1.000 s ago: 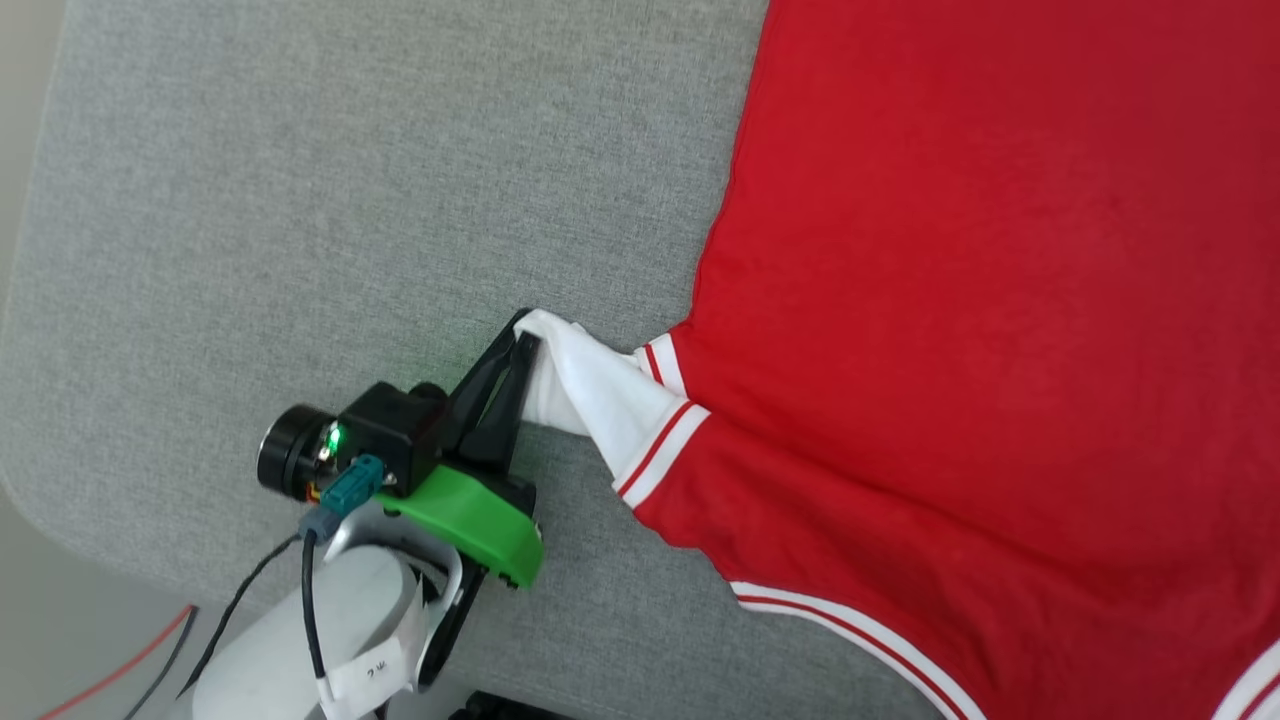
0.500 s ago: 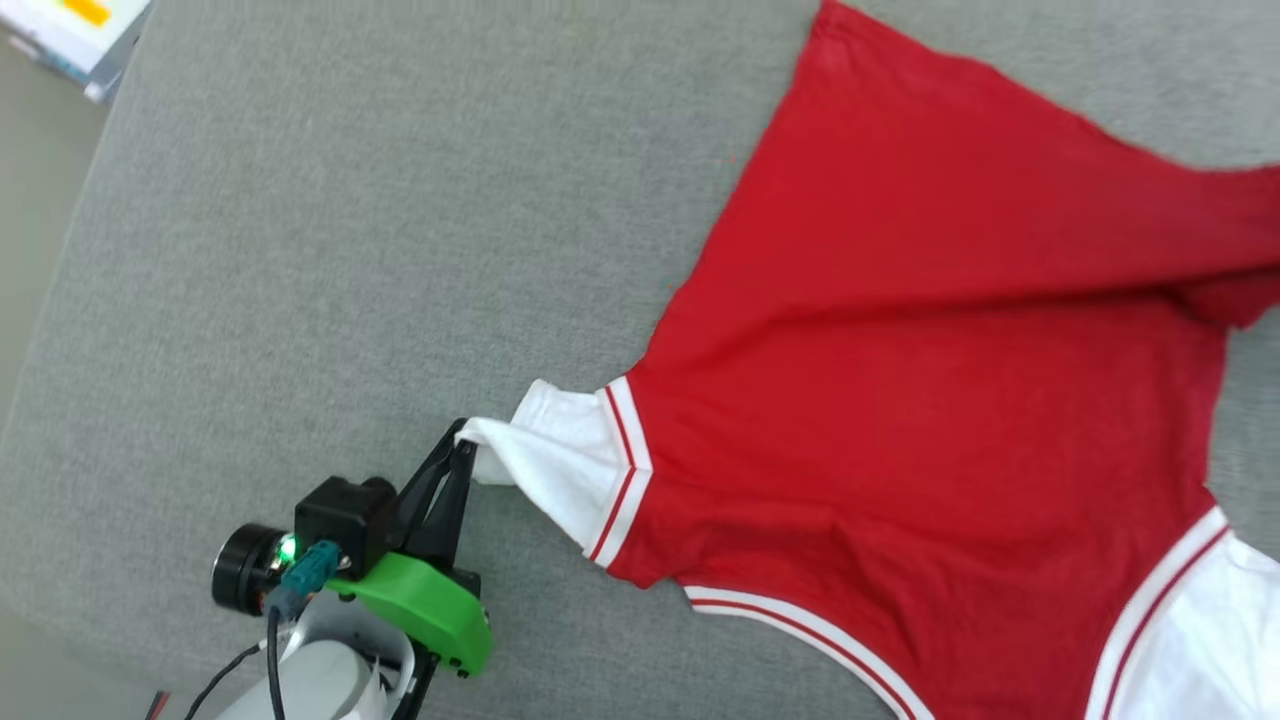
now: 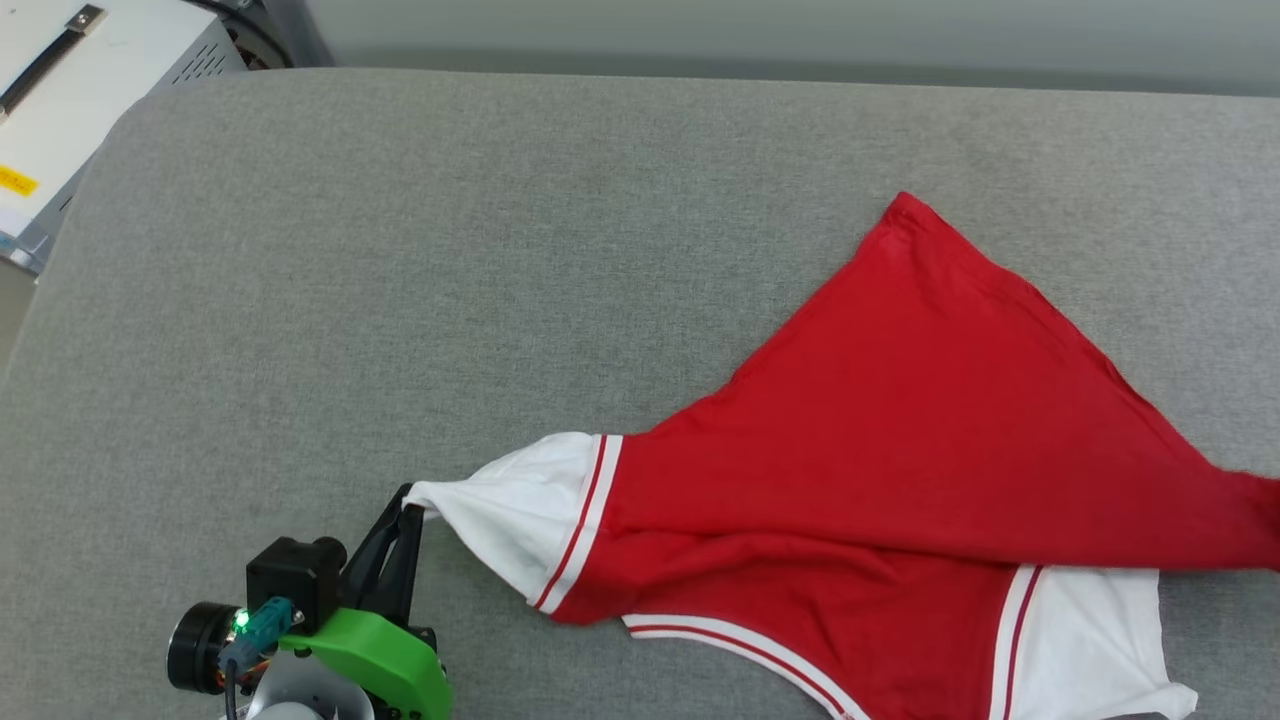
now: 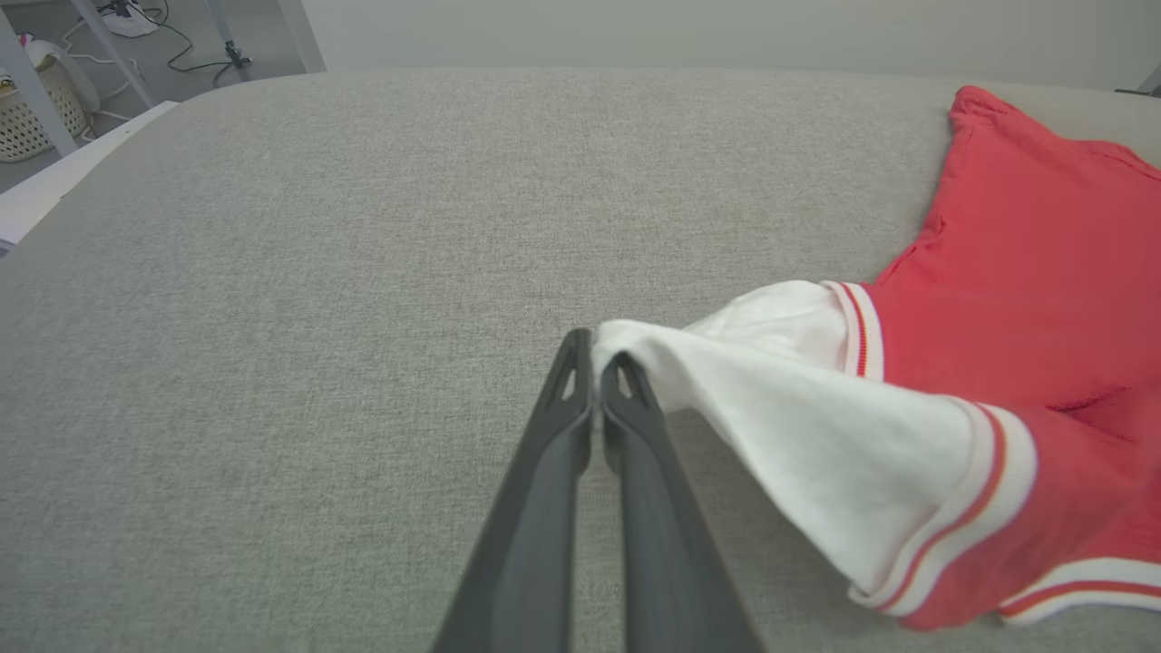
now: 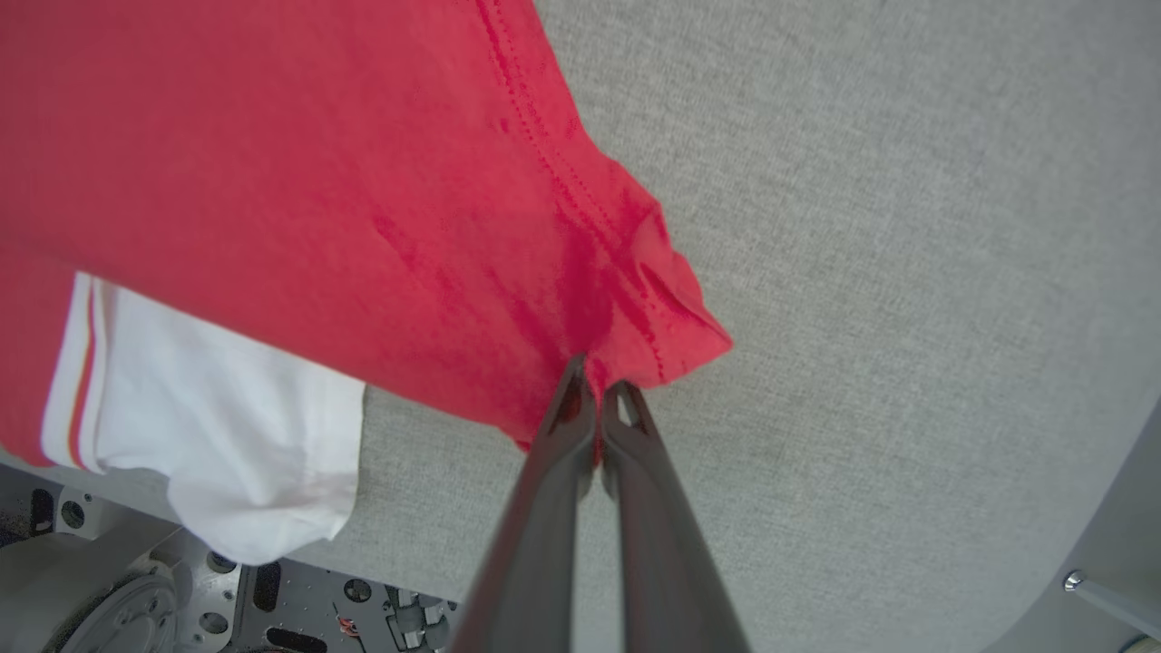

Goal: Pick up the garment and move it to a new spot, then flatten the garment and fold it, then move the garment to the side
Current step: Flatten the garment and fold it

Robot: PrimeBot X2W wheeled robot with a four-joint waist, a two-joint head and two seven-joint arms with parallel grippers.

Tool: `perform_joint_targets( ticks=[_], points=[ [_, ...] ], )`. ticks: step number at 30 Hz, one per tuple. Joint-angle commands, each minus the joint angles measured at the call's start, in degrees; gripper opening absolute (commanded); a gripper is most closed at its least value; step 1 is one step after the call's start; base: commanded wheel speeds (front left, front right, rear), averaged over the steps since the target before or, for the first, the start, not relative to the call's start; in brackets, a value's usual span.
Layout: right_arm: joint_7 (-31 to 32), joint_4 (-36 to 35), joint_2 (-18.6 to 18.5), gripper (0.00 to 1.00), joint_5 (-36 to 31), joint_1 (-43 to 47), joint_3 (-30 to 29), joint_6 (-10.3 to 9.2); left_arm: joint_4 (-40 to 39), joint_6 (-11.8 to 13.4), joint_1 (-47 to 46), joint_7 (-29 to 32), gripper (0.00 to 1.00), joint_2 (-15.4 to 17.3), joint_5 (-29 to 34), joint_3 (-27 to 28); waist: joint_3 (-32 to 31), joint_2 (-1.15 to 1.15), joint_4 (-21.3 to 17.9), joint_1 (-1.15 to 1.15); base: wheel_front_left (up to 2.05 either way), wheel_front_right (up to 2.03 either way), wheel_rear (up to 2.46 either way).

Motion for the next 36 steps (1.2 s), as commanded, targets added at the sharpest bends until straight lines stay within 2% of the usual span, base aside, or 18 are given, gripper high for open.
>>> perform_joint_targets(
  ticks=[1, 7, 13, 14, 15, 16, 20, 28, 33, 36],
  points=[
    [-1.0, -0.1, 0.7, 0.00, 0.5, 3.6, -1.2, -0.03, -0.2, 0.5, 1.3, 0.1, 0.00, 0.2, -0.3, 0.5, -2.2, 0.22, -2.1, 0.00, 0.00, 0.00, 0.00],
    [-3.5, 0.9, 4.8, 0.00, 0.1, 14.8, -4.3, -0.03, -0.6, 0.5, 2.4, 0.1, 0.00, 0.4, -0.2, 1.0, -2.2, 0.22, -2.6, 0.00, 0.00, 0.00, 0.00],
    [-5.0, 1.9, 9.7, 0.00, -1.2, 19.5, -5.3, -0.03, -0.7, 0.6, 2.1, 0.1, 0.00, 0.6, -0.2, 1.1, -1.4, 0.22, -2.9, 0.00, 0.00, 0.00, 0.00],
    [-5.4, 2.0, 10.3, 0.16, -1.5, 19.5, -5.7, -0.03, -0.8, 0.7, 2.2, 0.1, 0.00, 0.6, -0.2, 1.1, -1.4, 0.22, -3.0, 0.00, 0.00, 0.00, 0.00],
    [-6.0, 2.0, 10.9, 0.81, -1.9, 19.2, -6.3, -0.03, -0.8, 0.7, 2.3, 0.1, 0.00, 0.6, -0.2, 1.2, -1.3, 0.22, -3.1, 0.00, 0.00, 0.00, 0.00],
    [-6.6, 2.0, 11.4, 1.00, -2.1, 18.8, -7.0, -0.03, -0.8, 0.8, 2.3, 0.1, 0.00, 0.6, -0.3, 1.2, -1.4, 0.22, -3.3, 0.00, 0.00, 0.00, 0.00],
    [-8.5, 0.0, 11.8, 1.00, -3.1, 17.0, -10.4, -0.03, -1.0, 0.9, 2.6, 0.2, 0.00, 0.8, -0.3, 1.1, -1.9, 0.22, -3.5, 0.00, 0.00, 0.00, 0.00],
    [-8.7, -9.4, 9.8, 1.00, -5.2, 13.5, -17.7, -0.03, -2.4, 1.2, 1.8, 0.9, 0.00, 0.9, 0.5, 0.4, -2.1, 0.22, -2.0, 0.00, 0.00, 0.00, 0.00],
    [-6.1, -14.4, 8.2, 1.00, -7.1, 7.0, -18.8, -0.03, -3.4, 1.2, 0.4, 1.3, 0.00, 0.8, 1.4, -0.3, -0.5, 0.22, -0.5, 0.00, 0.00, 0.00, 0.00],
    [-3.5, -15.9, 7.4, 1.00, -7.7, 0.9, -17.3, -0.03, -3.9, 1.0, -1.0, 1.6, 0.00, 0.5, 2.1, -0.7, 1.1, 0.22, 0.7, 0.00, 0.00, 0.00, 0.00]
  ],
)
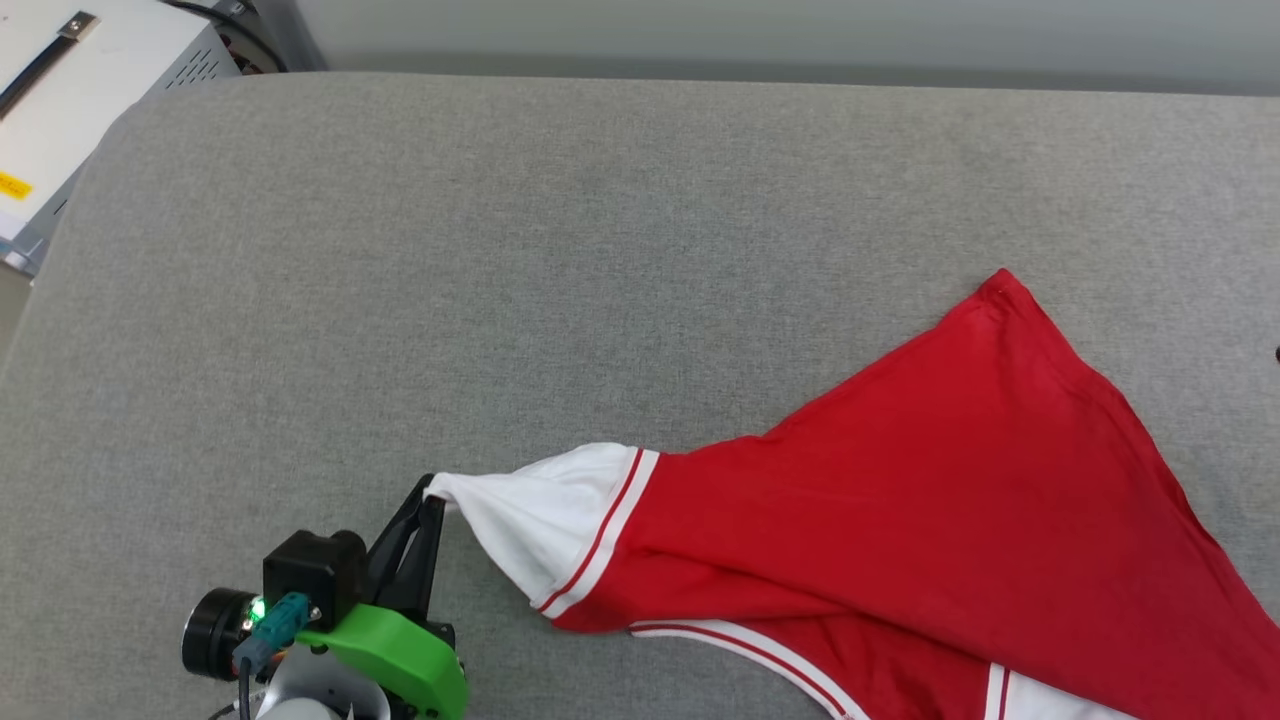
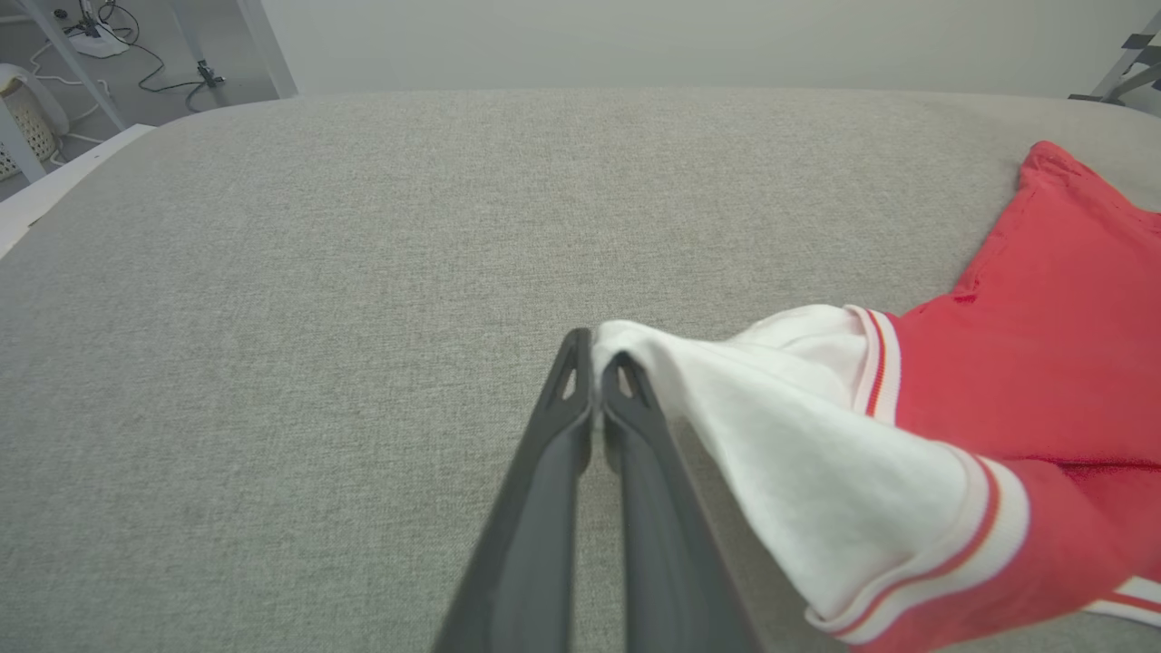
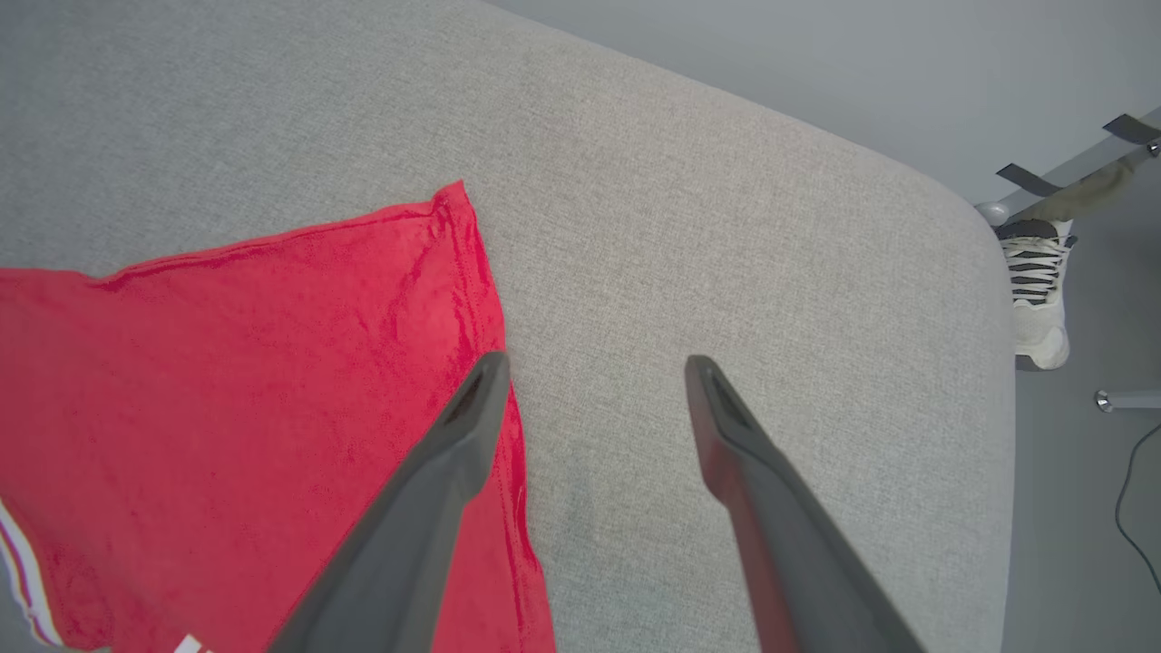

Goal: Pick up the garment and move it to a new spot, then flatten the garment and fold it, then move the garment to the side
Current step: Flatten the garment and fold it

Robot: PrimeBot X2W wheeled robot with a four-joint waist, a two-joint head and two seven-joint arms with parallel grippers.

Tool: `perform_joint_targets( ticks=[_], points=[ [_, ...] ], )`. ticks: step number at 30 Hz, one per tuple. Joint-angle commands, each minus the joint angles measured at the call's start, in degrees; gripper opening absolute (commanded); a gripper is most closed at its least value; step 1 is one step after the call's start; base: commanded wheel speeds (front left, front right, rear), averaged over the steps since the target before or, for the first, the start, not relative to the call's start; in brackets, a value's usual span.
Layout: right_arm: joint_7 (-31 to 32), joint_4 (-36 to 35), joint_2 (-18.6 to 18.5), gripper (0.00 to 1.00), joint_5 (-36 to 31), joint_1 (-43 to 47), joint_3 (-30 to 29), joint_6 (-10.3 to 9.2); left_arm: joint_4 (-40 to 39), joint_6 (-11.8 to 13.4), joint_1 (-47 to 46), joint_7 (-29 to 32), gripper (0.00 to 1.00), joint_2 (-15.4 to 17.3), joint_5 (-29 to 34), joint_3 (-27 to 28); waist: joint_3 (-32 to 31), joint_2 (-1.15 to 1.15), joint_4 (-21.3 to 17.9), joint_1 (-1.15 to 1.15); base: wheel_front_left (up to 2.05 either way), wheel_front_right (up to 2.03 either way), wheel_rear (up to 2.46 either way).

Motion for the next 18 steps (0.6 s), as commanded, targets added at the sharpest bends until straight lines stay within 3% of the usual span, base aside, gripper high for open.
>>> perform_joint_targets(
  ticks=[1, 10, 18],
  points=[
    [1.1, -0.5, -0.1, 1.00, -0.5, -3.2, 1.0, -0.03, -0.3, 0.0, -1.9, 0.2, 0.00, -0.1, 1.1, -0.1, 1.9, 0.21, 1.6, 0.00, 0.00, 0.00, 0.00],
    [11.5, 5.9, 0.5, 1.00, -2.6, -21.6, 14.0, -0.03, -0.9, -1.3, -7.3, 0.5, 0.00, -2.3, 3.6, -1.8, 7.9, 0.21, 5.6, 0.00, 0.00, 0.00, 0.00],
    [12.5, 18.0, 4.3, 1.00, -4.5, -31.0, 22.2, -0.03, 0.1, -2.9, -11.5, -0.1, 0.00, -4.8, 5.1, -2.8, 12.8, 0.21, 8.8, 0.00, 0.00, 0.00, 0.00]
  ],
)
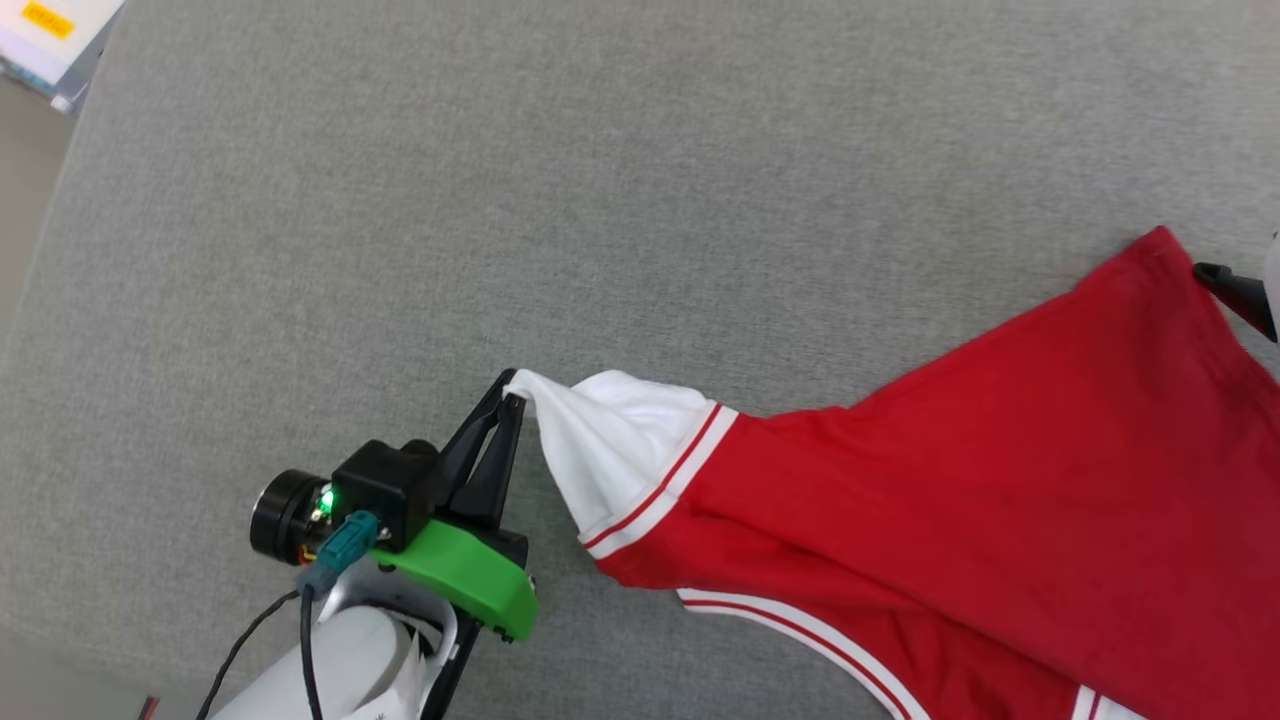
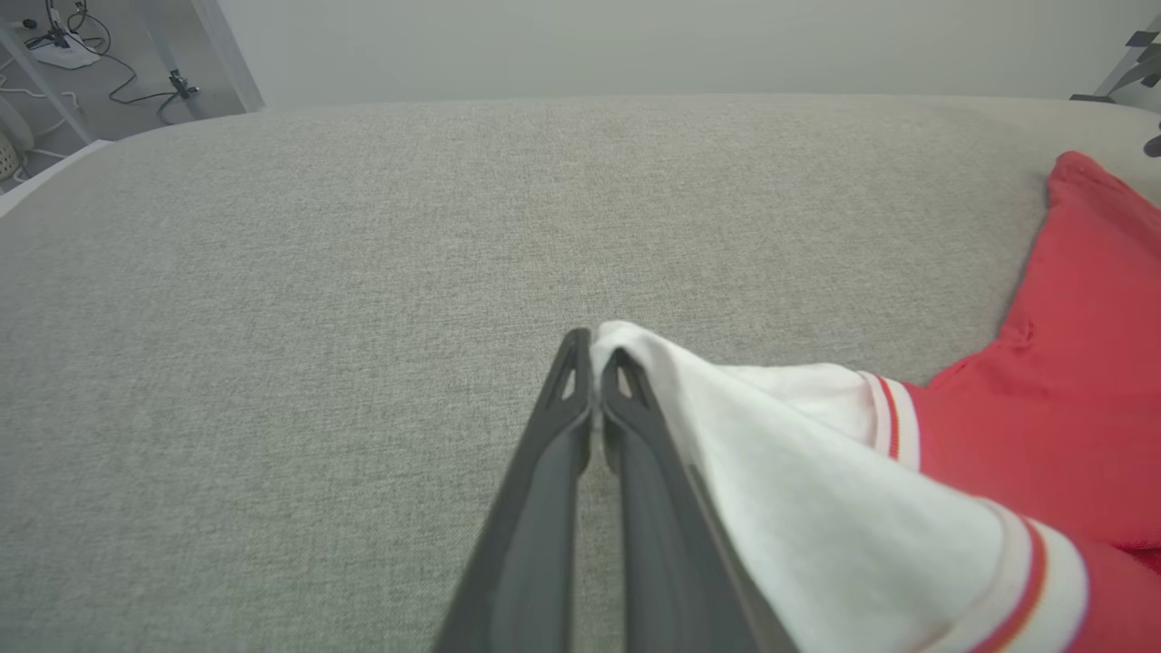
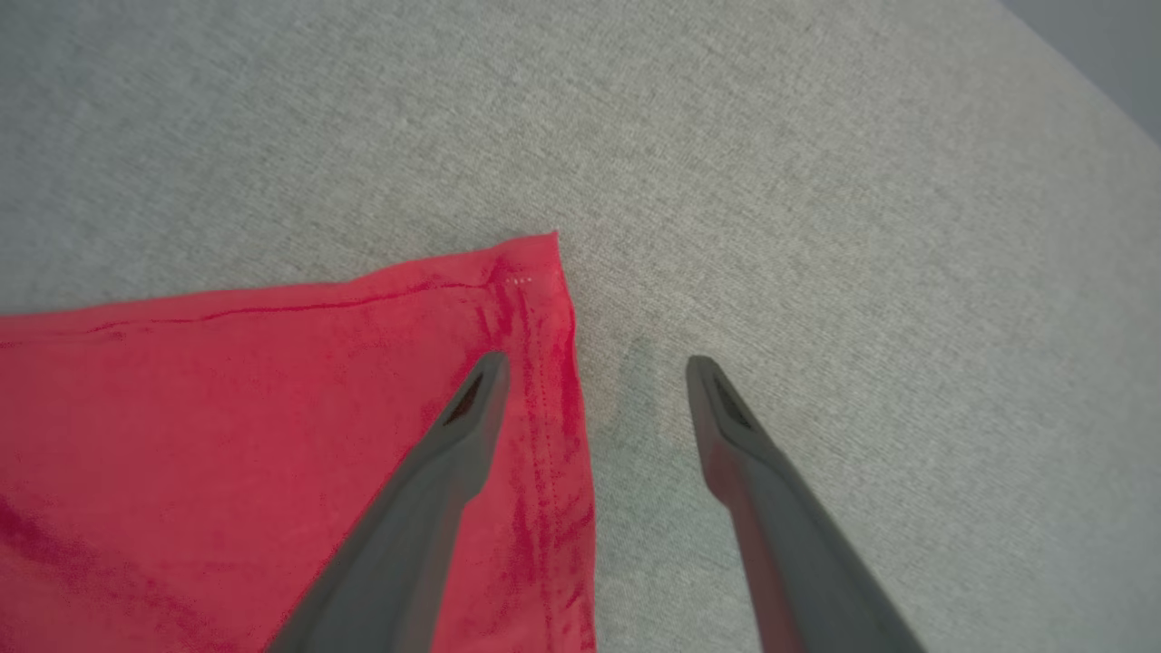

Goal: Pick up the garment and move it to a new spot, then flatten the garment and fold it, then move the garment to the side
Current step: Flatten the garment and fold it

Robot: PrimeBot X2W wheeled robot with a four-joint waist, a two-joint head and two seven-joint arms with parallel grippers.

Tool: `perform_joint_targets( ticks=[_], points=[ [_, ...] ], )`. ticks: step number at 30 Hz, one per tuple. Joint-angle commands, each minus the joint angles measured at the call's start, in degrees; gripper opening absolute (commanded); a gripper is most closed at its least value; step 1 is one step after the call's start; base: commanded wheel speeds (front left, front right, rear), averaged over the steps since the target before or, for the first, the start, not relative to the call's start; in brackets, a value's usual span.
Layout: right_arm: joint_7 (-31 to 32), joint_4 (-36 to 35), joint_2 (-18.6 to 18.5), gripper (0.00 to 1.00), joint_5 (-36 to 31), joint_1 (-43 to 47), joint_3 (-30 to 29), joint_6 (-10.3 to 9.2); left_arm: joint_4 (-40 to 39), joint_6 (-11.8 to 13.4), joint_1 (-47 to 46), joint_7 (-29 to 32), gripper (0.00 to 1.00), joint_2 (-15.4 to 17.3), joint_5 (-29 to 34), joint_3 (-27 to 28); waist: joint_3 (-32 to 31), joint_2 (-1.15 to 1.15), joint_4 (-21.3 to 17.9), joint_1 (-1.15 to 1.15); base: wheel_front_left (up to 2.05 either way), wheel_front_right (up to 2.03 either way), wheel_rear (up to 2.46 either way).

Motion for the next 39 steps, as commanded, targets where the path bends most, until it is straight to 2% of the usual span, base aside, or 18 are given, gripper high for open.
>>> perform_joint_targets(
  ticks=[1, 8, 12, 13, 14, 15, 22, 28, 32, 39],
  points=[
    [-0.7, 1.7, 0.8, 1.00, -0.5, -1.4, 1.0, -0.03, 0.4, -0.4, -1.4, -0.5, 0.00, -0.6, 1.1, 0.0, 3.2, 0.22, 2.9, 0.00, 0.00, 0.00, 0.00],
    [-6.5, 11.5, 3.7, 1.00, -0.3, -0.8, 5.5, -0.03, 2.0, -1.6, -3.3, -1.0, 0.00, -2.3, 1.6, -0.4, 4.9, 0.22, 4.3, 0.00, 0.00, 0.00, 0.00],
    [-7.3, 13.8, 3.2, 1.00, 1.7, 2.0, 9.5, -0.03, 3.2, -2.1, -3.5, -1.2, 0.00, -2.9, 1.6, -0.5, 4.5, 0.22, 4.3, 0.00, 0.00, 0.00, 0.00],
    [-7.5, 14.0, 2.9, 0.44, 2.4, 2.3, 10.2, -0.03, 3.5, -2.1, -3.3, -1.2, 0.00, -2.9, 1.6, -0.4, 4.1, 0.22, 4.1, 0.00, 0.00, 0.00, 0.00],
    [-7.9, 13.9, 2.7, 0.16, 2.8, 2.3, 10.8, -0.03, 3.7, -2.1, -3.2, -1.3, 0.00, -2.9, 1.5, -0.3, 3.8, 0.22, 3.8, 0.00, 0.00, 0.00, 0.00],
    [-8.5, 13.8, 2.4, 0.00, 3.2, 2.2, 11.1, -0.03, 3.9, -2.2, -3.0, -1.3, 0.00, -2.9, 1.4, -0.3, 3.4, 0.22, 3.6, 0.00, 0.00, 0.00, 0.00],
    [-17.5, 11.9, 1.4, 0.00, 3.1, -0.3, 12.2, -0.03, 5.4, -2.7, -1.7, -1.6, 0.00, -2.4, 1.1, 0.4, -1.6, 0.22, 1.2, 0.00, 0.00, 0.00, 0.00],
    [-26.9, 9.0, 1.2, 0.00, 1.9, -0.3, 10.9, -0.03, 5.2, -2.5, -1.7, -1.6, 0.00, 0.3, 2.0, 1.6, -6.7, 0.22, -0.7, 0.00, 0.00, 0.00, 0.00],
    [-31.6, 6.5, 1.0, 0.00, 0.8, 0.9, 8.7, -0.03, 3.7, -2.1, -3.1, -1.4, 0.00, 2.3, 2.2, 3.2, -9.3, 0.22, -2.0, 0.00, 0.00, 0.00, 0.00],
    [-37.7, 1.7, 4.2, 0.00, -2.0, 3.4, 1.5, -0.03, 1.8, -2.3, -10.0, 0.2, 0.00, 4.4, 3.0, 5.8, -12.2, 0.22, -5.1, 0.00, 0.00, 0.00, 0.00]
  ],
)
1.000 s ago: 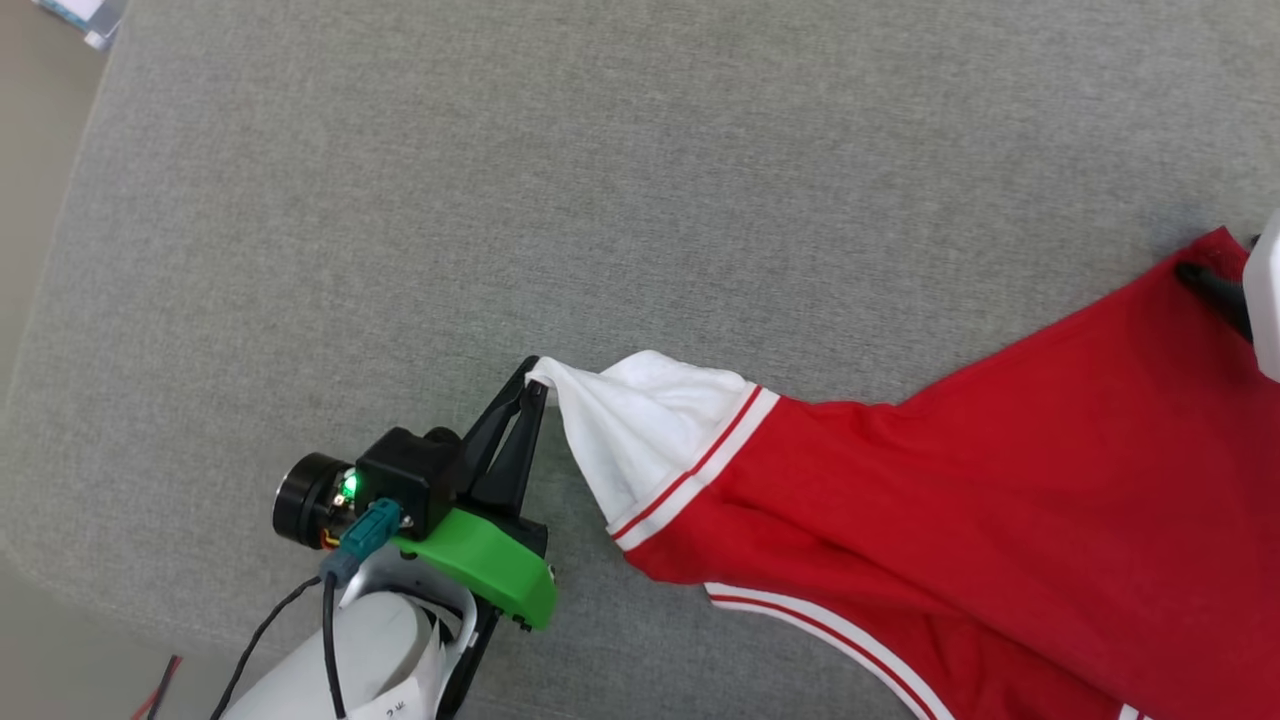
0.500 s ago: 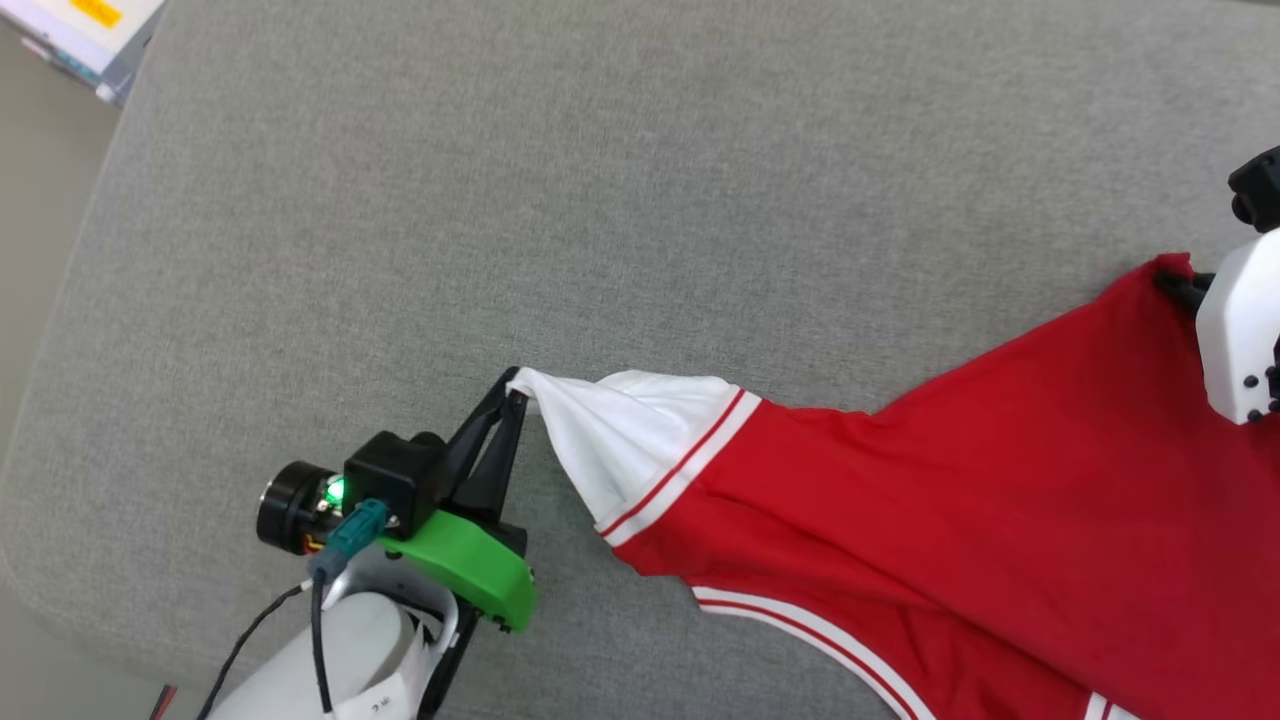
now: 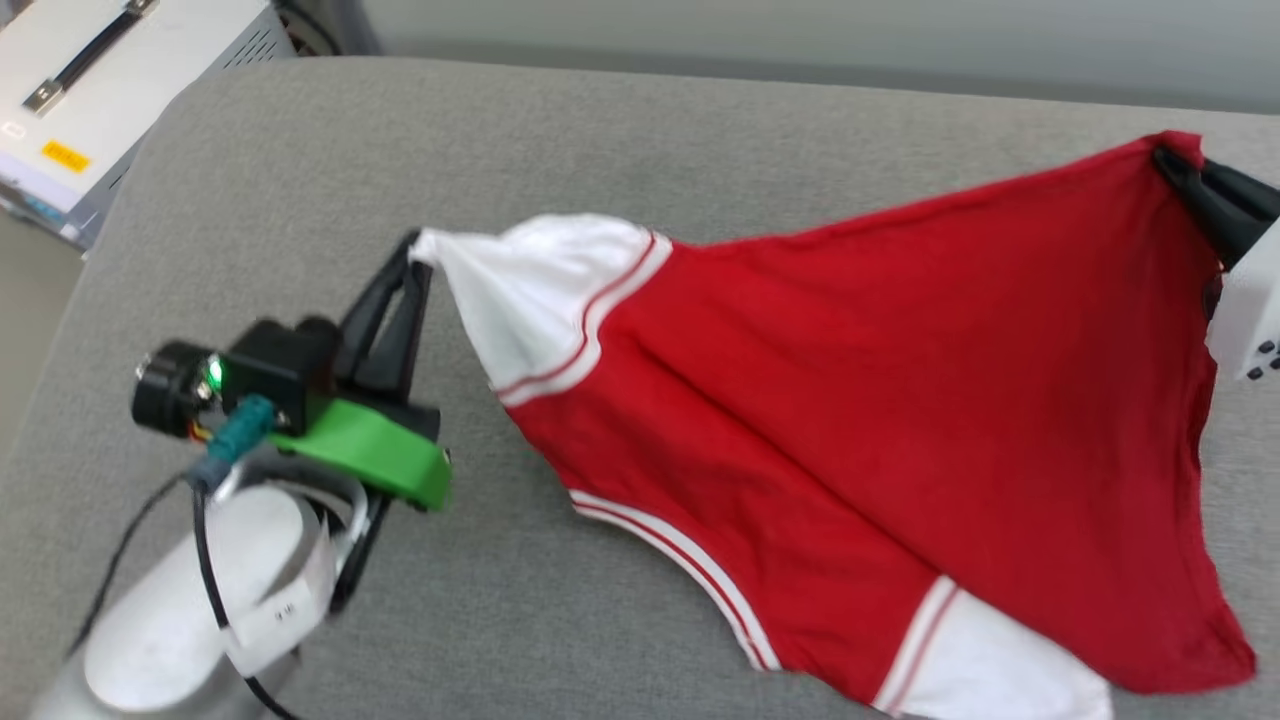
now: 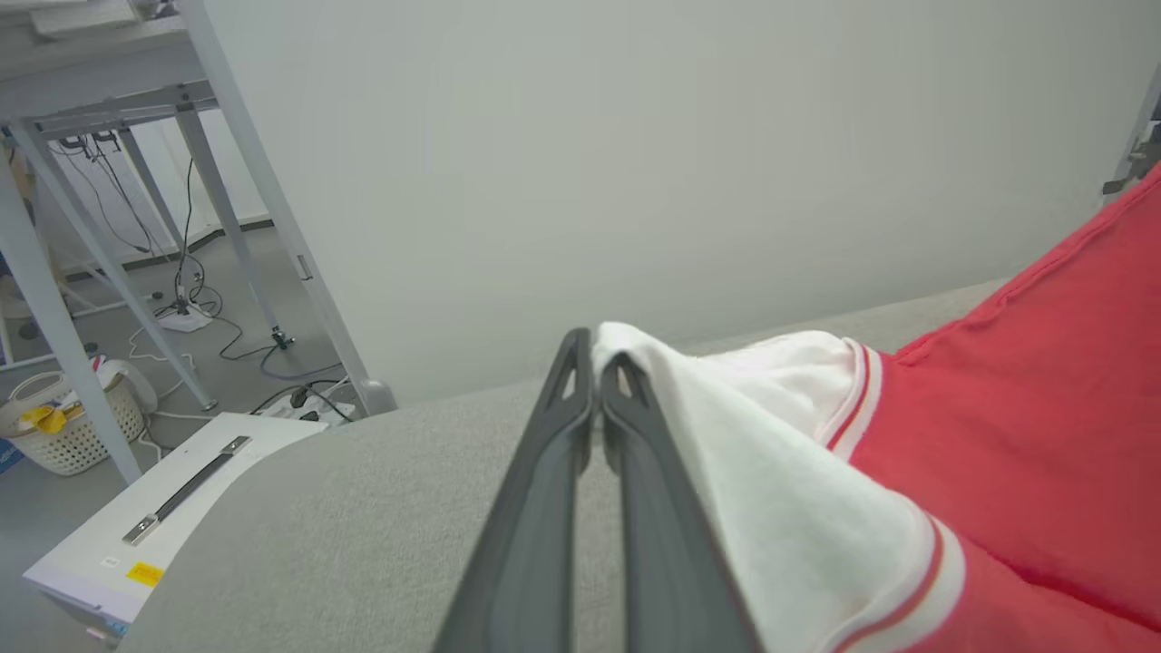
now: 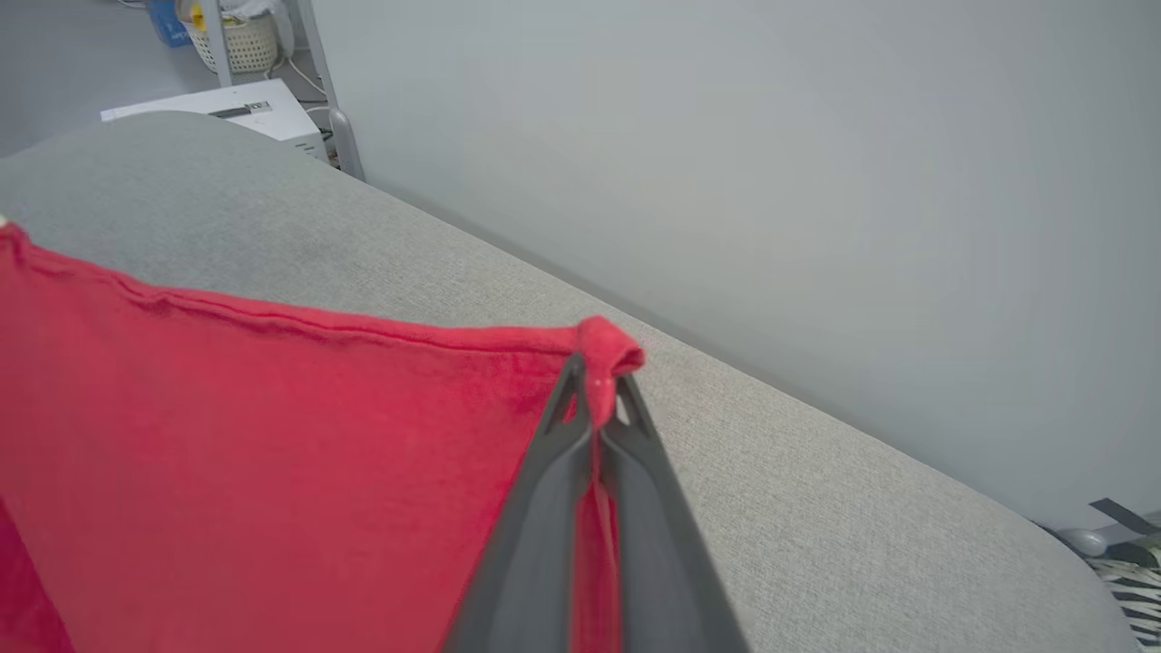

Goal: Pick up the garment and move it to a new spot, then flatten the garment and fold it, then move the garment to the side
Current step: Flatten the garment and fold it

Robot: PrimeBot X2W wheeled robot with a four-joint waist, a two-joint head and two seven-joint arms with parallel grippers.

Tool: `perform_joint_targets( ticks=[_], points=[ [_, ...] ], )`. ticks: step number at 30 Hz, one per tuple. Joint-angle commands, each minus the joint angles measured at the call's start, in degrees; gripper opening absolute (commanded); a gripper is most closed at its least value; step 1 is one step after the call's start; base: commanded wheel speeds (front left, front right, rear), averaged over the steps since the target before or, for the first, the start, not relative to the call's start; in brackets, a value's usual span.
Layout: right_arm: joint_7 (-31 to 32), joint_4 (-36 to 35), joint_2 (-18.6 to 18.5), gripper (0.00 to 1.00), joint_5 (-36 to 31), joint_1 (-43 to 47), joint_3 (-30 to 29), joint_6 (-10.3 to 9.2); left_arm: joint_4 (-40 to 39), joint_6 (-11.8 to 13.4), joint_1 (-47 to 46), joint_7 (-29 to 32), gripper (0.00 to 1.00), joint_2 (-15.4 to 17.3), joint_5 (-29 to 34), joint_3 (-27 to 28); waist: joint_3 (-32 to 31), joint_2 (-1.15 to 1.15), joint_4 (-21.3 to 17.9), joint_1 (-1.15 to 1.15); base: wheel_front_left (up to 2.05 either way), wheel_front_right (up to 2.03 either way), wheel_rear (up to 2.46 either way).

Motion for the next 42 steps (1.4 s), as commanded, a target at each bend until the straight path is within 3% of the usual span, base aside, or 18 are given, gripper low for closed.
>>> perform_joint_targets(
  ticks=[1, 7, 12, 21, 26, 33, 42],
  points=[
    [-0.8, -0.8, 0.7, 0.00, -1.0, 0.8, -1.1, -0.04, -0.4, 0.0, -2.4, 0.3, 0.00, 0.6, 0.8, 0.6, -2.2, 0.22, -2.6, 0.00, 0.00, 0.00, 0.00],
    [-1.5, -5.3, 3.9, 0.00, -4.8, -0.2, -6.6, -0.04, -2.1, -1.2, -12.3, 3.9, 0.00, 2.1, 2.8, 2.1, -1.3, 0.22, -4.6, 0.00, 0.00, 0.00, 0.00],
    [-0.4, -8.1, 5.8, 0.00, -7.6, -3.5, -10.1, -0.04, -1.9, -3.8, -23.0, 6.6, 0.00, 2.1, 4.4, 2.7, 2.4, 0.22, -5.8, 0.00, 0.00, 0.00, 0.00],
    [1.6, -7.8, 7.5, 0.00, -13.2, -20.0, -13.6, -0.04, 5.3, -10.4, -47.4, 9.5, 0.00, -1.7, 7.3, 3.0, 12.8, 0.22, -6.7, 0.00, 0.00, 0.00, 0.00],
    [0.8, -3.5, 9.0, 0.00, -16.4, -32.5, -13.7, -0.04, 11.6, -13.4, -61.3, 9.7, 0.00, -4.4, 9.5, 3.0, 17.7, 0.22, -7.3, 0.00, 0.00, 0.00, 0.00],
    [-2.9, 7.8, 12.5, 0.00, -19.7, -50.1, -11.6, -0.04, 20.9, -16.6, -77.9, 8.8, 0.00, -6.6, 12.7, 2.6, 22.1, 0.22, -8.3, 0.00, 0.00, 0.00, 0.00],
    [-8.0, 20.2, 14.2, 0.00, -21.3, -61.8, -8.4, -0.04, 32.0, -18.5, -88.2, 5.4, 0.00, -7.5, 13.1, 2.3, 23.9, 0.22, -8.6, 0.00, 0.00, 0.00, 0.00]
  ],
)
